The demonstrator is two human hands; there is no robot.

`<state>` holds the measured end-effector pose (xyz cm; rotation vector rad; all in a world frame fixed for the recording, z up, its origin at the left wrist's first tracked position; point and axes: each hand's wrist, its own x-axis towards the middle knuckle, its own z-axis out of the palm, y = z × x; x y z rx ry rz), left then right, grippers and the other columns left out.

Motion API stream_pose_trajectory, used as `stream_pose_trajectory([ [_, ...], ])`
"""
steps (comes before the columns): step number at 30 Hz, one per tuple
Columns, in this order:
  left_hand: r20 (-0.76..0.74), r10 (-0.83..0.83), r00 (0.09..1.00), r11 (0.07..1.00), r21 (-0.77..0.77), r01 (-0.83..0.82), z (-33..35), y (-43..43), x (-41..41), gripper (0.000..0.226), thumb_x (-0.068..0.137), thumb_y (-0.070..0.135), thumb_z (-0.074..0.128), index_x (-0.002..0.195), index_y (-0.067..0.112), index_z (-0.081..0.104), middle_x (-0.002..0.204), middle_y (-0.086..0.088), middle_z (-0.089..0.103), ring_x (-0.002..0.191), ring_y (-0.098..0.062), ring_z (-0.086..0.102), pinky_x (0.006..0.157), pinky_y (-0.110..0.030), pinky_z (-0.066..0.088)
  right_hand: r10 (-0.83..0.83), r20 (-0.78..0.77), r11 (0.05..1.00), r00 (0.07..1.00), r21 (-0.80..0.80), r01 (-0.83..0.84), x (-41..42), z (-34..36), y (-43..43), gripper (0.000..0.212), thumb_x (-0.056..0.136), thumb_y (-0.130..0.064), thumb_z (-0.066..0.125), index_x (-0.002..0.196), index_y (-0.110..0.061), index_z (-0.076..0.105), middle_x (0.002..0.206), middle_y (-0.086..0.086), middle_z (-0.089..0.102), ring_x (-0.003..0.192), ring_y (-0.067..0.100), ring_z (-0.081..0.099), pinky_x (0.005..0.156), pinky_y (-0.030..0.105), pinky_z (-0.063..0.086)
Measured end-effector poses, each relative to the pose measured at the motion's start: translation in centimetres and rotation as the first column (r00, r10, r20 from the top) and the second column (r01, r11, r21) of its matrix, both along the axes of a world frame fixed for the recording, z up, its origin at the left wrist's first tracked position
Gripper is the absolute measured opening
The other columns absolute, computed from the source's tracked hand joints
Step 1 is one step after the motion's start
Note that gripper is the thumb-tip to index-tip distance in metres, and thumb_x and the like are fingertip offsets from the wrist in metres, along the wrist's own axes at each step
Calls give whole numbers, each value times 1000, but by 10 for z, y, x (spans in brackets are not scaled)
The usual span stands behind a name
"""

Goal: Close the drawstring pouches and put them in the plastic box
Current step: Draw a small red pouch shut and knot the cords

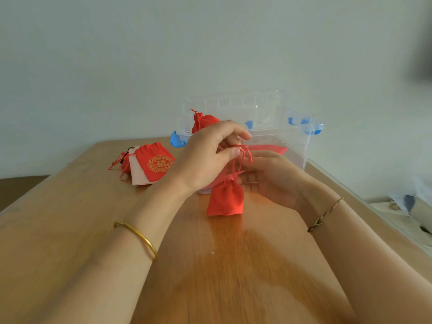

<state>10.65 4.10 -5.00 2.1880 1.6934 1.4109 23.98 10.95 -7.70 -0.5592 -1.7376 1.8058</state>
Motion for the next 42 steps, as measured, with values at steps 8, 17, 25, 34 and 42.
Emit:
stream_pose_trajectory([
  [8,90,54,995,995,75,-60,-2,3,-2,21,80,2,65,94,18,70,76,15,62,73,6,57,72,-6,41,-51,-76,998,996,-26,49,1,3,1,21,96,-17,43,88,-7,60,76,5,65,57,14,55,58,28,50],
  [17,-137,362,922,921,-99,-376,-2,3,-20,22,93,26,50,81,9,57,78,-1,67,75,-20,62,73,-36,49,-334,-203,942,920,-80,325,0,3,4,39,96,-20,43,59,-14,55,69,4,57,51,15,47,47,25,37],
  [25,505,197,841,941,-338,-18,1,1,-12,33,95,16,41,62,15,45,81,-8,71,73,-20,66,62,-28,47,-268,-419,800,868,-598,-42,0,-3,5,37,97,-23,37,61,-16,38,67,7,69,49,12,63,45,15,48],
  [34,682,62,728,967,-221,125,-8,4,-8,36,97,19,42,61,12,43,56,1,52,45,-12,55,51,-21,48,-392,-253,783,885,-597,176,0,-13,16,33,98,-17,31,65,-16,36,45,0,52,35,9,46,38,15,39],
  [42,440,98,893,869,-475,139,-9,-2,2,10,81,21,69,75,15,64,59,-2,53,44,-2,50,49,-21,49,-241,-383,951,892,-276,139,-1,7,1,33,99,-24,37,69,-13,46,75,7,70,47,9,56,45,18,45],
])
